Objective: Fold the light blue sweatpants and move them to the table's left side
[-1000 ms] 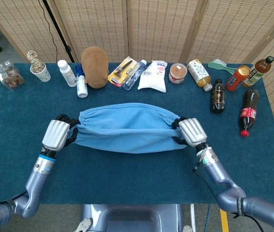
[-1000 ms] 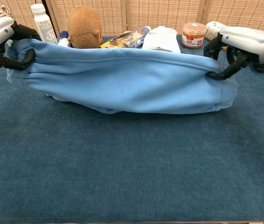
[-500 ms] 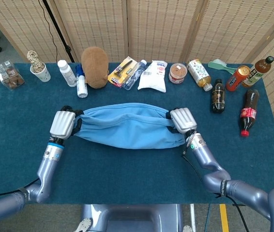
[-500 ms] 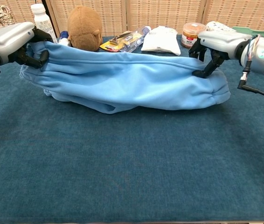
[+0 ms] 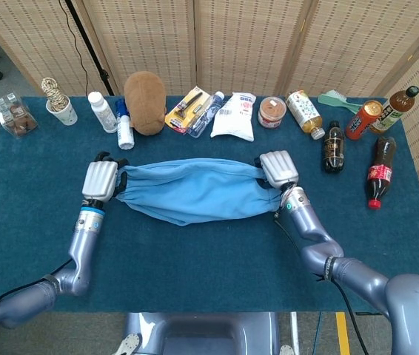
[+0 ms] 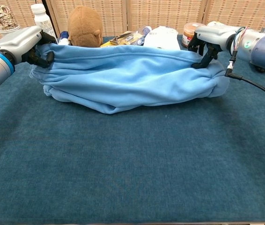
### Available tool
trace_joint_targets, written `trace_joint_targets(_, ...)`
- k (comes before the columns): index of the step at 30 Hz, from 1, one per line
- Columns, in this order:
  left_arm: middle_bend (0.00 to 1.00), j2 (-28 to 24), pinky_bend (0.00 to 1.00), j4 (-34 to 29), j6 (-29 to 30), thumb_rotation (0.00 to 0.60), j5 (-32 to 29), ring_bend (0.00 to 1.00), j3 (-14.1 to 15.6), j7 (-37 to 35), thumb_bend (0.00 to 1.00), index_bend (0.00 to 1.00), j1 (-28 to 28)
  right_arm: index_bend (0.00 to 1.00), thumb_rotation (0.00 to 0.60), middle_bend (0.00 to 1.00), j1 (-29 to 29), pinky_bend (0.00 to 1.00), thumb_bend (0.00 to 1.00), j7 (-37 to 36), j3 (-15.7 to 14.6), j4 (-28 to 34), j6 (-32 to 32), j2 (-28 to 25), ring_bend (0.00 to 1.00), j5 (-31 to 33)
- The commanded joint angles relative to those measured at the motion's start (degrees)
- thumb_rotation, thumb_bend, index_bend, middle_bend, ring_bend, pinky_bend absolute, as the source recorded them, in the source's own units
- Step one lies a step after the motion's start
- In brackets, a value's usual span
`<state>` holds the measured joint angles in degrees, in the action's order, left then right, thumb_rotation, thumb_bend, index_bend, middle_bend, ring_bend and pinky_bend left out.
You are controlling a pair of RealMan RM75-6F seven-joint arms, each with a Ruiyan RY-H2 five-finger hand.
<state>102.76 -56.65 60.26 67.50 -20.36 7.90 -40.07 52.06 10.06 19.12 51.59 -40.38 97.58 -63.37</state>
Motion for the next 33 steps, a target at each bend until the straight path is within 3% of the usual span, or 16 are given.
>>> trace_joint_targets(1,0.10,0.9,0.01,1.5,-0.4,0.600,-0.8,0.08,-0.2,0.0,0.54,0.37,-0.5,0.21,0.600,0.13,0.3,0.28,0.12,-1.8,-0.1,-0.6,0.1,0.6,0.11,-0.3)
trace_joint_targets(2,0.03,1.0,0.00,1.8,-0.3,0.600,-0.8,0.02,-0.1,0.0,0.53,0.22,-0.5,0.10,0.600,0.05,0.2,0.16,0.04,-2.3,-0.3,-0.7,0.3,0.5,0.04,-0.5)
trace_joint_targets(3,0.00,1.0,0.00,2.2,-0.4,0.600,-0.8,0.00,0.1,-0.1,0.52,0.14,-0.6,0.03,0.600,0.00,0.3,0.07,0.00,-2.7,-0.6,-1.0,0.7,0.4,0.00,-0.6)
trace_joint_targets(5,0.00,0.6,0.00,2.2,-1.2,0.600,-0.8,0.00,0.5,-0.2,0.50,0.01,-0.6,0.00,0.600,0.00,0.3,0.00,0.00,-3.0,-0.5,-1.2,0.9,0.2,0.00,-0.3)
trace_joint_targets(15,0.00,-3.4,0.00,-3.3,-0.2,0.600,-0.5,0.00,0.9,0.1,0.45,0.00,0.2,0.00,0.600,0.00,-0.9,0.00,0.00,1.4,0.3,3.1,-7.3,-1.6,0.00,-0.3)
trace_joint_targets(20,0.00,-6.4,0.00,-7.9,1.9,0.600,1.2,0.00,1.4,-2.2,0.26,0.00,1.5,0.00,0.600,0.00,-2.5,0.00,0.00,3.7,0.4,9.5,-10.4,-5.2,0.00,-0.2)
trace_joint_targets(23,0.00,-10.3,0.00,-12.9,3.3,0.600,2.9,0.00,2.8,-3.0,0.11,0.00,3.4,0.00,0.600,0.00,-4.8,0.00,0.00,4.9,-0.2,17.1,-12.3,-9.5,0.00,-0.3)
trace_joint_targets(26,0.00,-18.9,0.00,-23.7,6.6,0.600,4.7,0.00,5.8,-2.5,0.06,0.00,8.6,0.00,0.600,0.00,-9.7,0.00,0.00,4.8,-3.8,28.3,-16.0,-16.4,0.00,-3.9)
trace_joint_targets(28,0.00,-24.0,0.00,-29.9,7.9,0.600,4.5,0.00,7.6,-1.6,0.06,0.00,11.6,0.00,0.600,0.00,-11.7,0.00,0.00,3.9,-5.8,32.0,-17.6,-18.9,0.00,-6.4)
trace_joint_targets(33,0.00,-32.1,0.00,-38.5,10.3,0.600,3.5,0.00,10.1,-0.5,0.06,0.00,16.5,0.00,0.600,0.00,-14.1,0.00,0.00,2.0,-9.9,32.7,-19.3,-20.8,0.00,-12.0)
